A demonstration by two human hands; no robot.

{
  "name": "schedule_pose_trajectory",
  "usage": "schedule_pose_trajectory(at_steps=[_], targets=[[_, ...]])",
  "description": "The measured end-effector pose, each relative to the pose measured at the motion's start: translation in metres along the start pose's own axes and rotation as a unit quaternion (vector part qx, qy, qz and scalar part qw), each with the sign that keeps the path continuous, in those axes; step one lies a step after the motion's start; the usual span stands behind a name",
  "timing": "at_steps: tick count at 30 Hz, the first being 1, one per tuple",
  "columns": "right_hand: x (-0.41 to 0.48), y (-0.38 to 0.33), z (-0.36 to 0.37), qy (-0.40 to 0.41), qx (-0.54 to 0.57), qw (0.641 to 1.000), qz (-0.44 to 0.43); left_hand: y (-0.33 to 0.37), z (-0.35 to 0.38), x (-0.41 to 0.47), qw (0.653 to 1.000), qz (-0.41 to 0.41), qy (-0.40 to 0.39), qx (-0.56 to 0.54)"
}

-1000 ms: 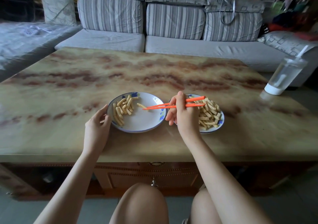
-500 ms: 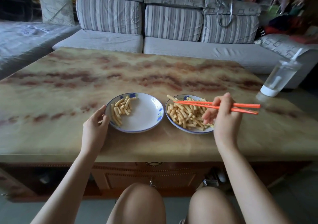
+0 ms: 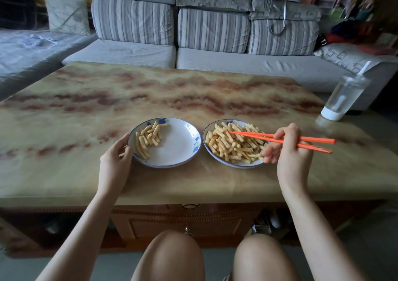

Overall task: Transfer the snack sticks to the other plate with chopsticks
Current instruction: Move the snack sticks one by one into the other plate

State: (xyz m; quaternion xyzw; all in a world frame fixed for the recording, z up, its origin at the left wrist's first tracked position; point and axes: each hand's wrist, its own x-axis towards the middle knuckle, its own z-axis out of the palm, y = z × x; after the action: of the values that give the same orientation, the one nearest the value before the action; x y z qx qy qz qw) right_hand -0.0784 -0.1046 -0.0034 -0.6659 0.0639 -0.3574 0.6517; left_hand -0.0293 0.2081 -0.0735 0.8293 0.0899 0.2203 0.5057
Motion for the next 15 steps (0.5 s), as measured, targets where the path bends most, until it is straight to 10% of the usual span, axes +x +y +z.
schedule_pose_trajectory(at_steps=[15], targets=[[-0.037, -0.006, 0.082, -0.164, 0.052, 0.985, 0.021, -0.001, 0.0, 0.001, 1.0, -0.001, 0.002, 0.001]])
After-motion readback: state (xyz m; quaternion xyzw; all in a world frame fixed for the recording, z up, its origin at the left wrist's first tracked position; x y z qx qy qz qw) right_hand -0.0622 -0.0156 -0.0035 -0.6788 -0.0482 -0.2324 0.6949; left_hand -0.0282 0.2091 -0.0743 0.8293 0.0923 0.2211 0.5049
